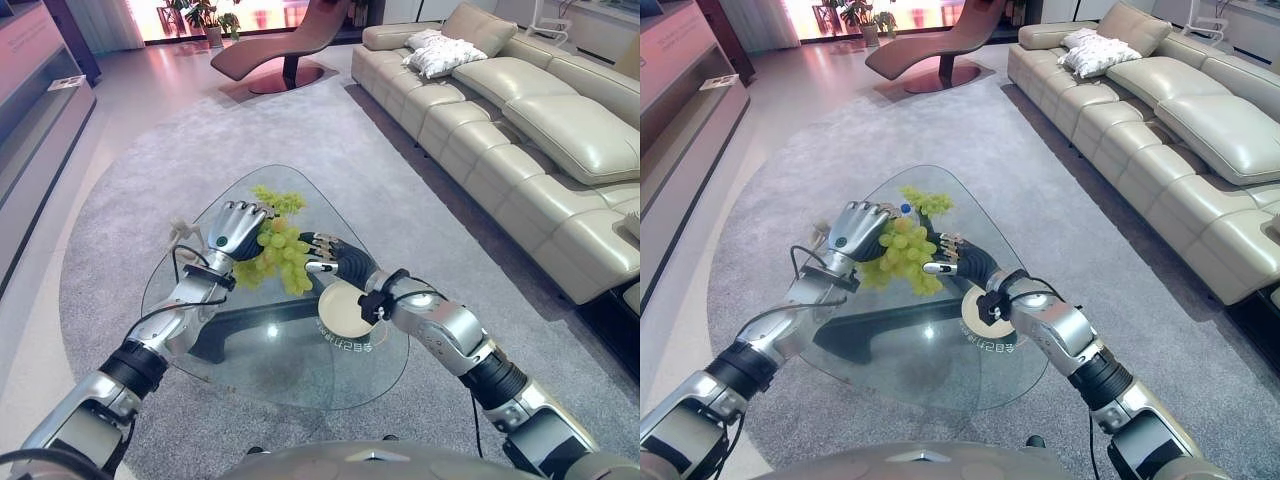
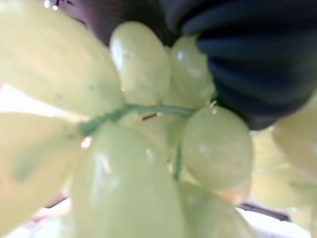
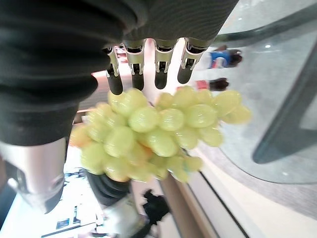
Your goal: Pick up fruits into the plate
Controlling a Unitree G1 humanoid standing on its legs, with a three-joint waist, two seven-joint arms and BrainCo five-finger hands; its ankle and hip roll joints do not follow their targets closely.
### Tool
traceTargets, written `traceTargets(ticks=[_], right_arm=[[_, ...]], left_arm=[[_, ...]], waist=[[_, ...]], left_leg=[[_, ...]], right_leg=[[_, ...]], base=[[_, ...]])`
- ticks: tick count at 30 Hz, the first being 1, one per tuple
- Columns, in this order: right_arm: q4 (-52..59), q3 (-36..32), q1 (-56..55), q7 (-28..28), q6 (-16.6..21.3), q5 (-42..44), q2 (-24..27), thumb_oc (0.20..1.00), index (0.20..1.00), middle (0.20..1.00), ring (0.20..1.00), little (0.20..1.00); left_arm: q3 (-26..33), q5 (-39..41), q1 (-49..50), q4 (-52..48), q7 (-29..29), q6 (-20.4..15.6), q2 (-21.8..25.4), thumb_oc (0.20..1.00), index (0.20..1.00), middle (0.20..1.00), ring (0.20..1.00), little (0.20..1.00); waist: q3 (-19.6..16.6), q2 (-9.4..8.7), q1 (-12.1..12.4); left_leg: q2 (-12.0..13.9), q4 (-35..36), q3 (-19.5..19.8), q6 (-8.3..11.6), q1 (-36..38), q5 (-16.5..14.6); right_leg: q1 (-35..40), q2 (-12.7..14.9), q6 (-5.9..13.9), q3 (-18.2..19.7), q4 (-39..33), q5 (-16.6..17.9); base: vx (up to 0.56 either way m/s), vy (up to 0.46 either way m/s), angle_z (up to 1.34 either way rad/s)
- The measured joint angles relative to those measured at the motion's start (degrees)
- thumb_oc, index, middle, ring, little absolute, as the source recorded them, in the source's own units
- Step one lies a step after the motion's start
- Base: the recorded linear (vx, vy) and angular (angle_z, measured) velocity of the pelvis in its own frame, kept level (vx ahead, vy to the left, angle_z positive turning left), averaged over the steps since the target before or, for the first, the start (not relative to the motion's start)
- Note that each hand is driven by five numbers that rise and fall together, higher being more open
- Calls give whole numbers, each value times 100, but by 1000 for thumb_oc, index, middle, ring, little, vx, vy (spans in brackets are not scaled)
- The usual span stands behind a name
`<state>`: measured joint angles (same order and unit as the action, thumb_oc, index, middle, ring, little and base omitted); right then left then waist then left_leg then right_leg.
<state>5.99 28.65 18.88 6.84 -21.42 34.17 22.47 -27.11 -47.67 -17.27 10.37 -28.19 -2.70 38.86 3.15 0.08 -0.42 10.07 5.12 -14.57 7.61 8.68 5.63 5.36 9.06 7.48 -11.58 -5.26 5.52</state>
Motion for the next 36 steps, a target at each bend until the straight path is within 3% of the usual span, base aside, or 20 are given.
traceTargets(ticks=[17,36], right_arm=[[104,149,36,174,-174,185,29,1000,1000,1000,1000,1000],[61,267,37,-420,-225,327,-167,1000,1000,1000,1000,1000]], left_arm=[[-10,-20,44,-4,-194,14,-32,200,200,200,200,200],[-151,49,25,-144,54,314,-343,200,200,200,200,200]], waist=[[22,-2,19],[82,-64,17]], left_leg=[[4,0,12,6,-2,-13],[1,-1,58,2,-33,-32]], right_leg=[[-4,-8,2,6,0,-2],[-12,-10,5,-16,1,-5]], base=[[4,-1,0],[-3,-1,0]])
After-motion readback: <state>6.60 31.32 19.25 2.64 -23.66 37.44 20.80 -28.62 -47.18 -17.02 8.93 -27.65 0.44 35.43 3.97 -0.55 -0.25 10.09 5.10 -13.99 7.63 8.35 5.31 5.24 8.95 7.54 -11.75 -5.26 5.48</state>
